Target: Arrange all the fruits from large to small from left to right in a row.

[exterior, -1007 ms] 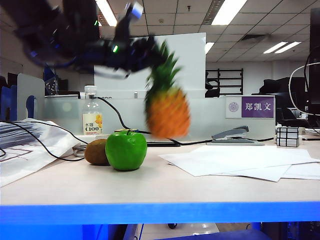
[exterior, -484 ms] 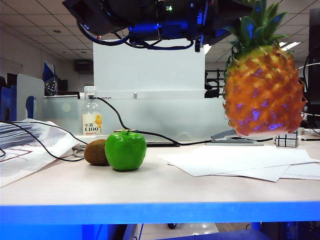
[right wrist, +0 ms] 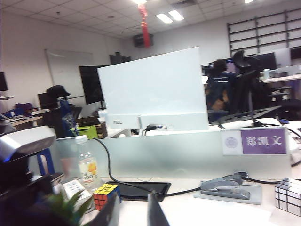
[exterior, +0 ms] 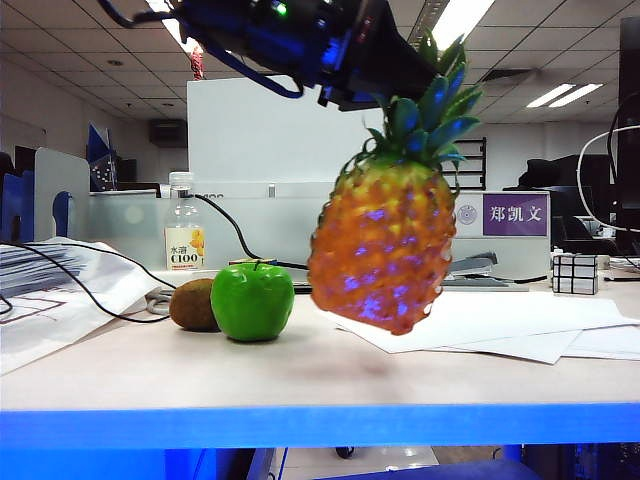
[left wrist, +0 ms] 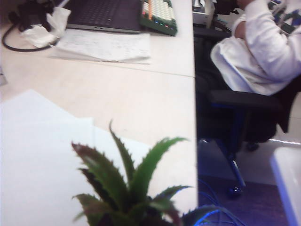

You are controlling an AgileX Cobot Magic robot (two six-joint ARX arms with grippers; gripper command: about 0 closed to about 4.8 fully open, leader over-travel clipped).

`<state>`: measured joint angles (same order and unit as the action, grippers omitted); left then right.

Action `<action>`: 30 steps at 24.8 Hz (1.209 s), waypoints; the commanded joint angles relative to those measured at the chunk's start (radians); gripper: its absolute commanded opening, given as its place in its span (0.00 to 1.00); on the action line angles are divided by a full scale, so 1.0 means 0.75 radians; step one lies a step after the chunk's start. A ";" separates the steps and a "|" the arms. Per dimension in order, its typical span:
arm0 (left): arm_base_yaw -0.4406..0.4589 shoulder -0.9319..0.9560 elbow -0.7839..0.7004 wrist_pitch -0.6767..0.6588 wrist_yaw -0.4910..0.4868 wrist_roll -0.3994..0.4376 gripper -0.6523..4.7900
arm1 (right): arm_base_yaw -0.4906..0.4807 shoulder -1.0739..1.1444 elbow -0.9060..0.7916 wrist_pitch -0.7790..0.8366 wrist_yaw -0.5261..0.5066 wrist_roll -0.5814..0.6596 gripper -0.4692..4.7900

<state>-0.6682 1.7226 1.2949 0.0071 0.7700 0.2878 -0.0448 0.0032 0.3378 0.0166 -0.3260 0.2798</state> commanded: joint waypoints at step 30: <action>-0.060 -0.212 -1.070 1.654 -0.523 -0.558 0.11 | 0.002 -0.002 0.140 -0.123 -0.136 0.001 0.25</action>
<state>-0.7120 1.5650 0.4881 1.1984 0.3759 -0.1291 -0.0437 0.0032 0.4393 -0.0818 -0.4240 0.2798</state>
